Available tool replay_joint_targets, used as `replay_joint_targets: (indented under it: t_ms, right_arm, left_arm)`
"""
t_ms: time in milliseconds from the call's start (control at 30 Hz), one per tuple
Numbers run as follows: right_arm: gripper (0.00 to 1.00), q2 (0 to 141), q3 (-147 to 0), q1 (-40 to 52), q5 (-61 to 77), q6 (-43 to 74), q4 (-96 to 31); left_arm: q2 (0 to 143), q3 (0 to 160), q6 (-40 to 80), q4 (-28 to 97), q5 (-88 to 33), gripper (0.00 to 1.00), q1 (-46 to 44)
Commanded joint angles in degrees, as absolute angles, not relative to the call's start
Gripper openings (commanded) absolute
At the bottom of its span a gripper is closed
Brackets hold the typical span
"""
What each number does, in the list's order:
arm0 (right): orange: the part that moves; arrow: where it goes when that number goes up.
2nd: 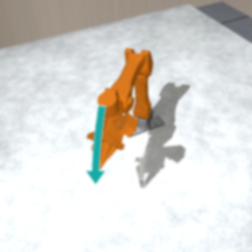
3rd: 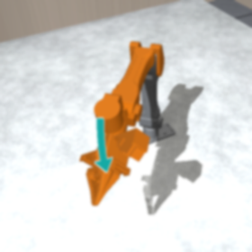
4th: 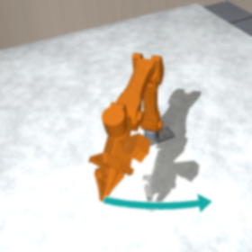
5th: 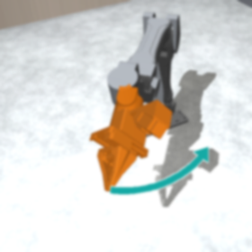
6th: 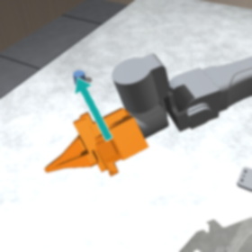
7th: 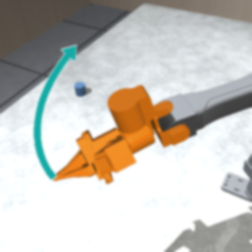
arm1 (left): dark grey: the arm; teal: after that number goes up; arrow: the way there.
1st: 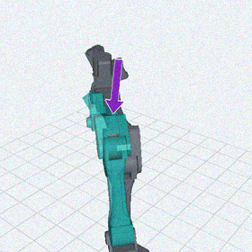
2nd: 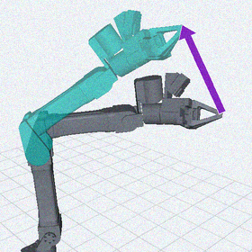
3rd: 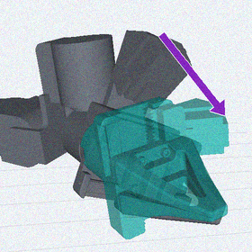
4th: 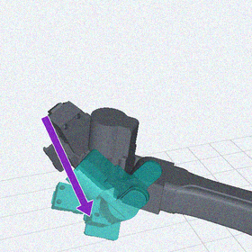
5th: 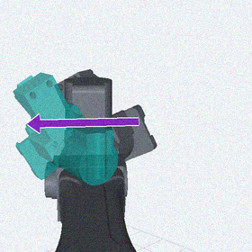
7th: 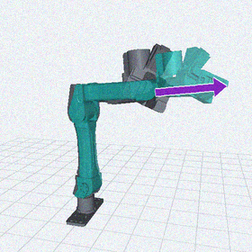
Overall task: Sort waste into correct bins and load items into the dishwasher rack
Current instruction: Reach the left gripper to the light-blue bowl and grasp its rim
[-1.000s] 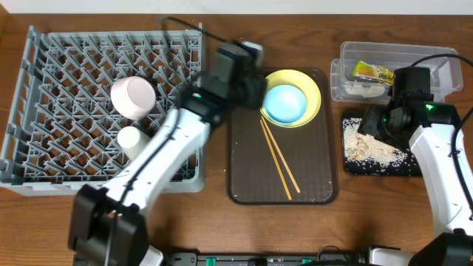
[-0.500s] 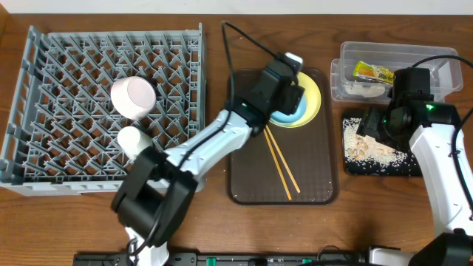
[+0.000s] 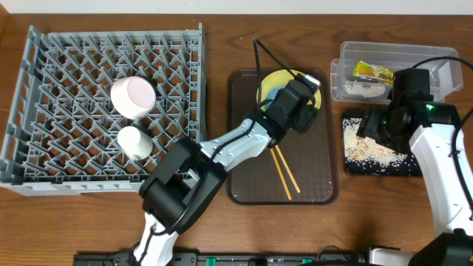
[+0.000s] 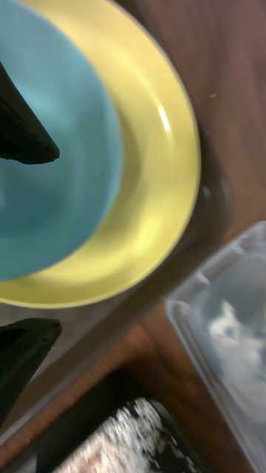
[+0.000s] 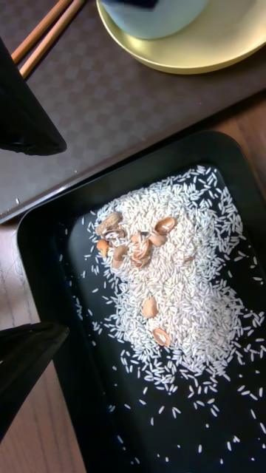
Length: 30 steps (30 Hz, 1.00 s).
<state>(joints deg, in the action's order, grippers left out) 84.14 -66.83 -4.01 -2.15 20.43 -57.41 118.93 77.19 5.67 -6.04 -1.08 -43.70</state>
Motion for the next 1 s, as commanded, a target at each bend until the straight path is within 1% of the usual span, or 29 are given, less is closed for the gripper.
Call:
replay_joint_targets:
  t_ms: [0, 67, 133, 200, 300, 333, 400, 467, 567, 667, 800, 967]
  right_arm:
    - [0.7, 83.46, -67.68, -4.58, -2.55, 20.51, -57.49]
    - [0.7, 83.46, -67.68, -4.58, -2.55, 20.51, -57.52]
    - [0.7, 83.46, -67.68, -4.58, -2.55, 20.51, -57.52]
    - [0.7, 83.46, -67.68, -4.58, -2.55, 20.51, -57.54]
    - [0.7, 83.46, -67.68, -4.58, -2.55, 20.51, -57.52]
    - [0.7, 83.46, -67.68, -4.58, -2.55, 20.51, -57.52]
    - [0.7, 83.46, -67.68, -4.58, -2.55, 20.51, -57.52]
    - [0.7, 83.46, -67.68, -4.58, -2.55, 20.51, -57.52]
    - [0.7, 83.46, -67.68, -4.58, -2.55, 20.51, -57.49]
    - [0.7, 83.46, -67.68, -4.58, -2.55, 20.51, -57.63]
    - [0.7, 83.46, -67.68, -4.58, -2.55, 20.03, -57.89]
    - [0.7, 83.46, -67.68, -4.58, -2.55, 20.03, -57.89]
  left_arm:
    - [120.81, 78.61, 4.73, -6.13, -0.38, 0.69, -43.7]
    - [121.54, 78.61, 4.71, -6.13, -0.38, 0.67, -43.86]
    - [121.91, 78.61, 4.71, -6.13, -0.38, 0.63, -43.86]
    - [122.06, 78.61, 4.71, -6.09, -0.38, 0.56, -43.86]
    - [122.06, 78.61, 4.73, -5.08, -0.38, 0.41, -43.86]
    - [122.06, 78.61, 4.75, -4.05, -0.4, 0.38, -43.94]
    - [122.1, 78.5, 4.75, -2.0, -0.4, 0.35, -44.1]
    - [122.1, 78.46, 4.73, -0.1, -0.38, 0.35, -44.23]
    - [122.1, 78.43, 4.73, 1.1, -0.38, 0.29, -44.21]
    - [121.93, 78.46, 4.73, 0.95, -0.36, 0.2, -44.18]
    - [120.81, 78.48, 4.71, 0.8, -0.36, 0.2, -44.16]
    - [118.74, 78.52, 4.71, 0.6, -0.36, 0.21, -44.07]
